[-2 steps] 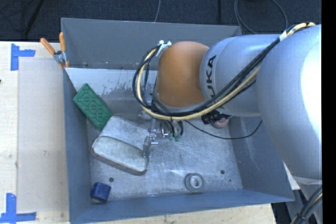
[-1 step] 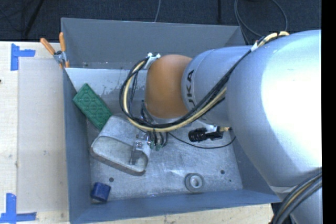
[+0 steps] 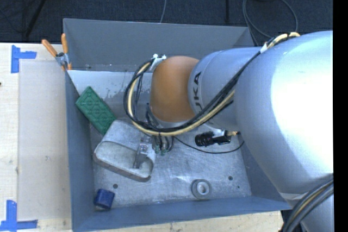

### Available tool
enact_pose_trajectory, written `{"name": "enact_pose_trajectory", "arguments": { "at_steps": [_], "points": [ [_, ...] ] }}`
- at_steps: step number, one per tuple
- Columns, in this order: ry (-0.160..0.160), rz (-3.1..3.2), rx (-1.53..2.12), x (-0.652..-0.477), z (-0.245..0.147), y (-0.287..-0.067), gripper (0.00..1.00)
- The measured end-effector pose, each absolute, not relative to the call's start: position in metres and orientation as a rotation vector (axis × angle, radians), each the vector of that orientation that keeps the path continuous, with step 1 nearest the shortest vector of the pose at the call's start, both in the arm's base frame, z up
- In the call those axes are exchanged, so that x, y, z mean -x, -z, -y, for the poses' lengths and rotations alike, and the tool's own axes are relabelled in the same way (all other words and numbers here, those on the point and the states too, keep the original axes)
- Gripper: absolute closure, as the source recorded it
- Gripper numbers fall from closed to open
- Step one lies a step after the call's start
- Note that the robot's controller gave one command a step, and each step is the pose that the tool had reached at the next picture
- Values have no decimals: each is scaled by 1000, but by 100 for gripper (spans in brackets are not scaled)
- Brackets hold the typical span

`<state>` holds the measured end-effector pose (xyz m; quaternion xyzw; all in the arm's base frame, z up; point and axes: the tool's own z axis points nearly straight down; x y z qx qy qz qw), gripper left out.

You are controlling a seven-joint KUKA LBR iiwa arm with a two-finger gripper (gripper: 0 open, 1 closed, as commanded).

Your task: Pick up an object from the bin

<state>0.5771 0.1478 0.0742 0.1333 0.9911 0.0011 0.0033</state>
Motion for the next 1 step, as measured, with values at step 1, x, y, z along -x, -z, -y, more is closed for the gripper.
{"name": "enact_pose_trajectory", "arguments": {
  "at_steps": [1],
  "points": [
    [-2,-3135,31,-548,-143,-298,100]
  ]
}}
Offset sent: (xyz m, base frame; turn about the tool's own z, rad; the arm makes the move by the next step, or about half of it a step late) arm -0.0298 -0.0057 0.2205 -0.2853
